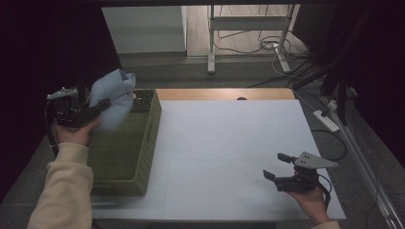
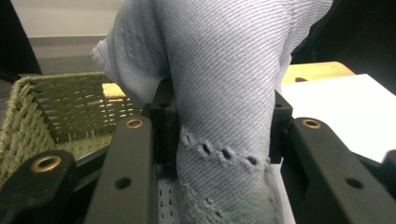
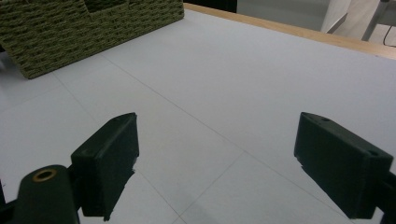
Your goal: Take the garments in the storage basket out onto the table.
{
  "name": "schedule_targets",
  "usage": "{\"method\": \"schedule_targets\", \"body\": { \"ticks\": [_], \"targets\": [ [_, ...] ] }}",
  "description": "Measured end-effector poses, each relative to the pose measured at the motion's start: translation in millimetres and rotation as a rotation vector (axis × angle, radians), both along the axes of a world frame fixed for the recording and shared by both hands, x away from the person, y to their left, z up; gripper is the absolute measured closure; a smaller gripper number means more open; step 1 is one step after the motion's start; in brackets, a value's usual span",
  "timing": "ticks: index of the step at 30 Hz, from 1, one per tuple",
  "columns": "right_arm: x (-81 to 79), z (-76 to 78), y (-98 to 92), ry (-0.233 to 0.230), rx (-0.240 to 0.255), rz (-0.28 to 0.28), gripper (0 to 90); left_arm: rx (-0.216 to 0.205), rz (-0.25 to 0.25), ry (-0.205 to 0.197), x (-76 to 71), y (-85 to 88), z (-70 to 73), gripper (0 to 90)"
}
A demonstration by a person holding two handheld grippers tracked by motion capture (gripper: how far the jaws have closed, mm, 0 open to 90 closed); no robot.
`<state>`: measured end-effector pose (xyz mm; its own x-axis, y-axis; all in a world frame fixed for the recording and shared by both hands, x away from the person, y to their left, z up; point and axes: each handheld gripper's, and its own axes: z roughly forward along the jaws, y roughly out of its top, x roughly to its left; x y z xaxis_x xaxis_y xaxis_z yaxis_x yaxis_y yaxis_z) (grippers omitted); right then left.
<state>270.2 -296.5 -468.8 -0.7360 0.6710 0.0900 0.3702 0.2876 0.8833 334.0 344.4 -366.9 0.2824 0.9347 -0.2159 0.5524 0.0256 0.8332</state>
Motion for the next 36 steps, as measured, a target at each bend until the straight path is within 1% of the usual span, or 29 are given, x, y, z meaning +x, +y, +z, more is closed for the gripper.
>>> {"method": "schedule_targets", "body": {
  "ticks": [7,12,22,31,36],
  "targets": [
    [-0.1,0.0,0.0,-0.001,0.001,0.000,13.9,-0.017,-0.018,-0.025,-3.1,-6.4,3.4,58.9],
    [0.2,-0.1,-0.6,-0.002,0.000,-0.001,13.9,-0.025,-0.045,-0.039,-6.3,-13.9,6.1,58.9],
    [-0.6,0.4,-0.5,-0.008,0.001,-0.002,13.9,-0.047,-0.080,-0.070,-10.9,-25.6,9.2,58.9],
    [-0.4,-0.2,0.4,-0.005,-0.001,-0.001,13.9,-0.058,-0.105,-0.085,-12.7,-35.3,12.0,59.0],
    [-0.4,-0.3,0.7,-0.005,-0.003,0.000,13.9,-0.065,-0.132,-0.096,-14.5,-44.7,14.1,59.0]
  ]
}}
